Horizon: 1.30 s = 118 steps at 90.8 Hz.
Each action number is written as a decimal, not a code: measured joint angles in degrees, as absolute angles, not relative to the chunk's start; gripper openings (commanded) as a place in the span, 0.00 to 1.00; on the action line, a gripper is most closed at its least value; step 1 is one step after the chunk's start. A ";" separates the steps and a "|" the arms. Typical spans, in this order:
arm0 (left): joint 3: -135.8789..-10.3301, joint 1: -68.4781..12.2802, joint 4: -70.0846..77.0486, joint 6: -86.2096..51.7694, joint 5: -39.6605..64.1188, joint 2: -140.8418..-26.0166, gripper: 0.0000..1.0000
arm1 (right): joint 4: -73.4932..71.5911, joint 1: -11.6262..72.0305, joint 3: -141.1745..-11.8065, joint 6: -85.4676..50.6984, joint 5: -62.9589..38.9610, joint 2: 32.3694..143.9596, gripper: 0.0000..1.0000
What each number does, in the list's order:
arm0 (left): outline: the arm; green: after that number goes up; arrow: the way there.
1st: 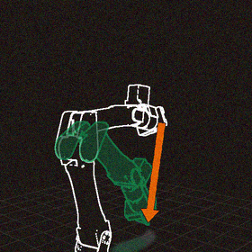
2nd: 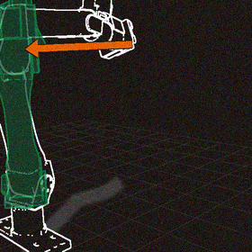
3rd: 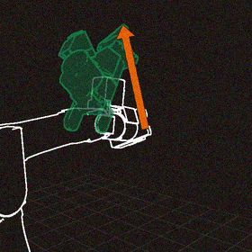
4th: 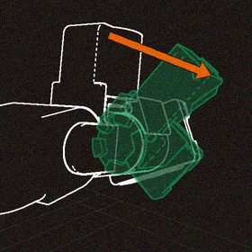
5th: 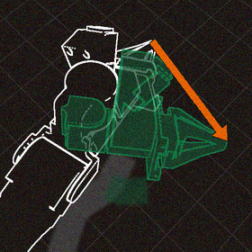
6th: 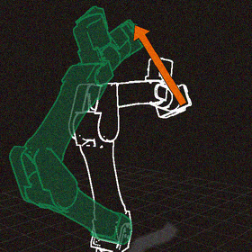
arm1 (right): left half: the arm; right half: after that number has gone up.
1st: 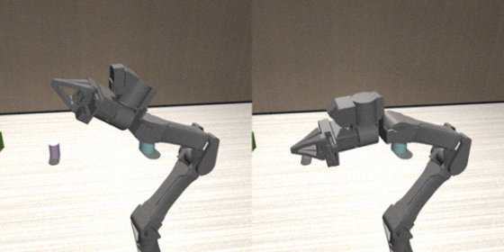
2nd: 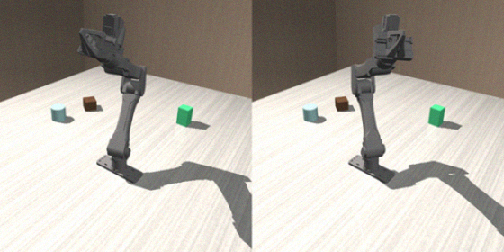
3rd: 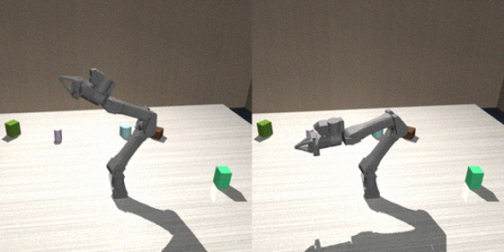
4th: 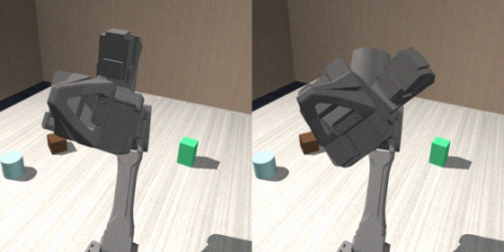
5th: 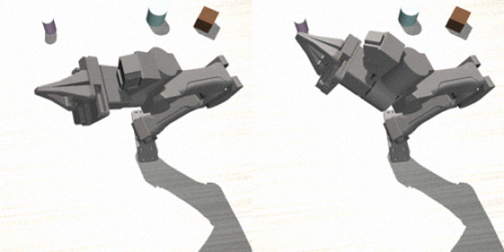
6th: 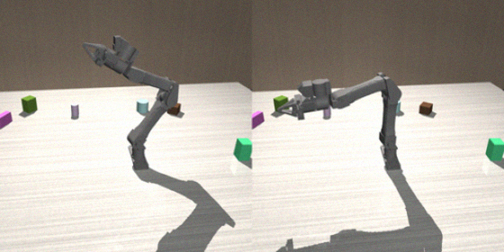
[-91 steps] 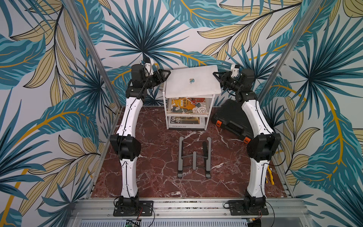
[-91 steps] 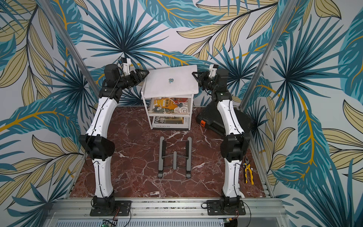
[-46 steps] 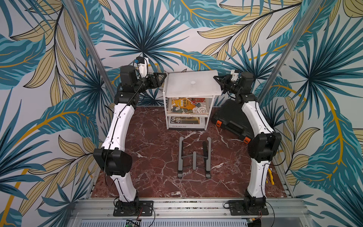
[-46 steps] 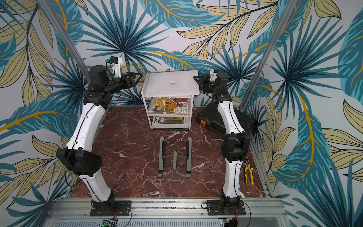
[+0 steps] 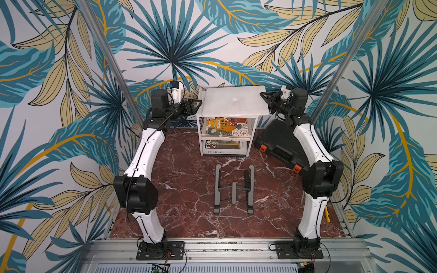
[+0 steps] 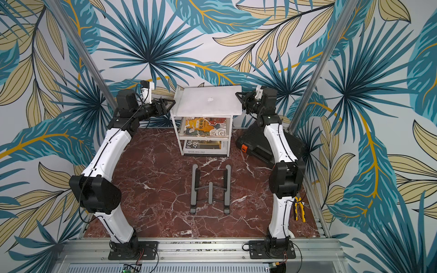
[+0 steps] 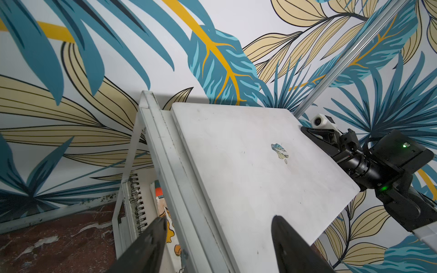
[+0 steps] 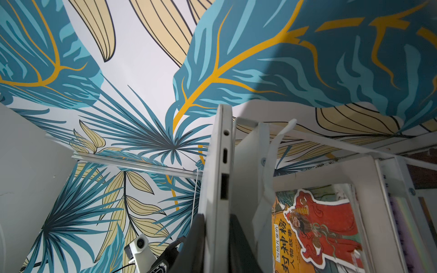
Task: Close the laptop lid and set it aside
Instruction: Place the laptop on the shelf.
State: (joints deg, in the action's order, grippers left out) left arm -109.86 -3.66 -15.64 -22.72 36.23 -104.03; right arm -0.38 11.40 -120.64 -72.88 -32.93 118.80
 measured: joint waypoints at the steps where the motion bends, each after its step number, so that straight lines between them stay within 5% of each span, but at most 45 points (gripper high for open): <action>1: -109.86 -3.66 -15.66 -22.57 36.25 -104.01 0.75 | -0.21 11.44 -120.64 -72.88 -32.82 118.76 0.00; 56: -109.86 -3.64 -15.86 -19.29 36.40 -103.50 0.76 | 16.60 12.05 -136.27 -68.64 -32.73 124.60 0.00; 118: -108.55 -3.81 -14.57 -20.25 37.58 -103.50 0.77 | 17.89 12.82 -140.16 -67.90 -32.58 127.02 0.00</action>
